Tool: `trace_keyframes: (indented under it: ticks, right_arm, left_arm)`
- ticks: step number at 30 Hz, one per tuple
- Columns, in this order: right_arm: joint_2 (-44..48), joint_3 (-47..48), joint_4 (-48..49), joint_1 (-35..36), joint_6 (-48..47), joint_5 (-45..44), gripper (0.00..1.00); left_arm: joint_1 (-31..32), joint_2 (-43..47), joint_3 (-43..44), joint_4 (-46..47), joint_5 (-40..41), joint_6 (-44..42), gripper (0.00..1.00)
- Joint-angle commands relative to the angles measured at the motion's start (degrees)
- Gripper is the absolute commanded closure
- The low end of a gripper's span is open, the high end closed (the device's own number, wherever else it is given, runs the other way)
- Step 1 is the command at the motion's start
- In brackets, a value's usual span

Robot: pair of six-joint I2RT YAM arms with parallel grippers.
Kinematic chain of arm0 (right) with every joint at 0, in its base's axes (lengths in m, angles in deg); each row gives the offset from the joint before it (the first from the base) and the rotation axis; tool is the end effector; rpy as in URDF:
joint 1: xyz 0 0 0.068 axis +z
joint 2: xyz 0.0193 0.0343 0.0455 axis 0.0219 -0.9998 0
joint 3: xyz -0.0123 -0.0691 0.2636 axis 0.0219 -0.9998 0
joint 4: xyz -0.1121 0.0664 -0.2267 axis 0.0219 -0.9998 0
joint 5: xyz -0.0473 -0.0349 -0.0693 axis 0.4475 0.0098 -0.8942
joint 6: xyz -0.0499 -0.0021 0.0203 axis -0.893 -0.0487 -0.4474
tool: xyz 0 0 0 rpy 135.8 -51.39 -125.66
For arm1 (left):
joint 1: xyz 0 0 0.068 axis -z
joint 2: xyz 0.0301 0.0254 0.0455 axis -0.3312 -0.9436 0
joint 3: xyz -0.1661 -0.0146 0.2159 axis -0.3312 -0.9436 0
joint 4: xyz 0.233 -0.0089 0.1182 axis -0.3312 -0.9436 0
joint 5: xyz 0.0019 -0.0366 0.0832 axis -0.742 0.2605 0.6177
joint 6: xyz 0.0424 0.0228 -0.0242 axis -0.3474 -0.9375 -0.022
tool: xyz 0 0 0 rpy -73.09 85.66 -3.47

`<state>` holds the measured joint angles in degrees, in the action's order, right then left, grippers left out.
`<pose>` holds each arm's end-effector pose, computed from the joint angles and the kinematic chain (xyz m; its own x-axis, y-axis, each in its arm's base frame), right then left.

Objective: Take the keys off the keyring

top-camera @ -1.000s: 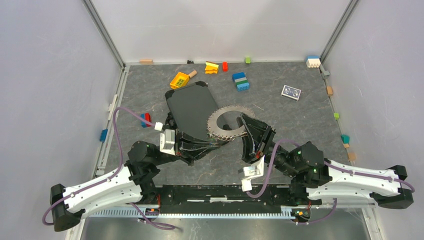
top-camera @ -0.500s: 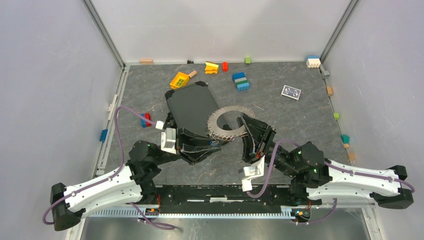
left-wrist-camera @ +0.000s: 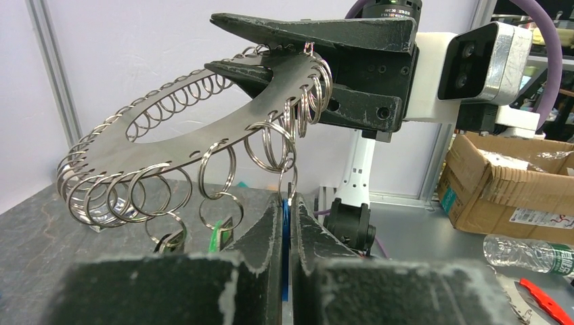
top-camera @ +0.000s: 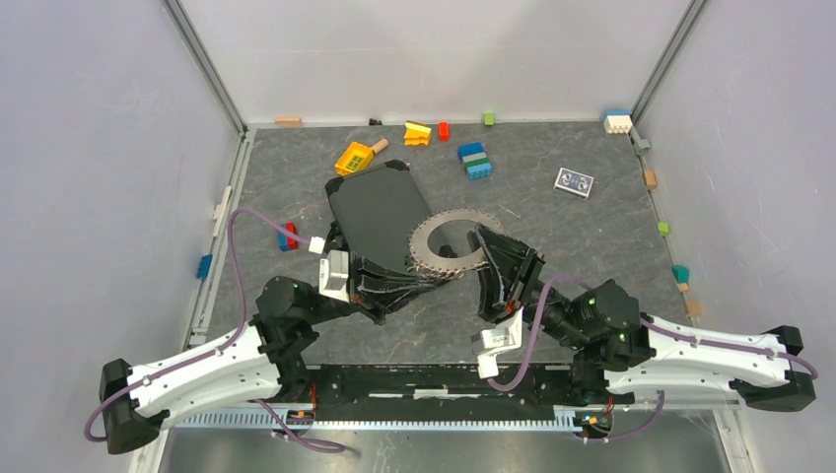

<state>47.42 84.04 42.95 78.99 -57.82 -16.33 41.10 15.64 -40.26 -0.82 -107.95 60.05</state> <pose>0.0380 0.1563 0.3875 0.8901 -0.4314 -0.1471 0.0260 0.3703 -0.9285 0.0704 -0.1482 0.3429 0.0071 -0.4217 -0.9067 0.9921 0.1165 -0.0464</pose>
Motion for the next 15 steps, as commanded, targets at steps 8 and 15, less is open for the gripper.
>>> trace_keyframes:
  ticks: [8,15]
  right_arm:
    - [3.1,-1.6,5.8,0.2,0.2,-1.7,1.00]
    - [3.8,-3.4,6.7,0.2,-0.3,-3.5,1.00]
  left_arm:
    - [-0.2,3.5,6.2,-15.0,2.3,-3.1,0.98]
    - [-0.2,5.6,13.6,-34.6,1.5,-7.5,0.98]
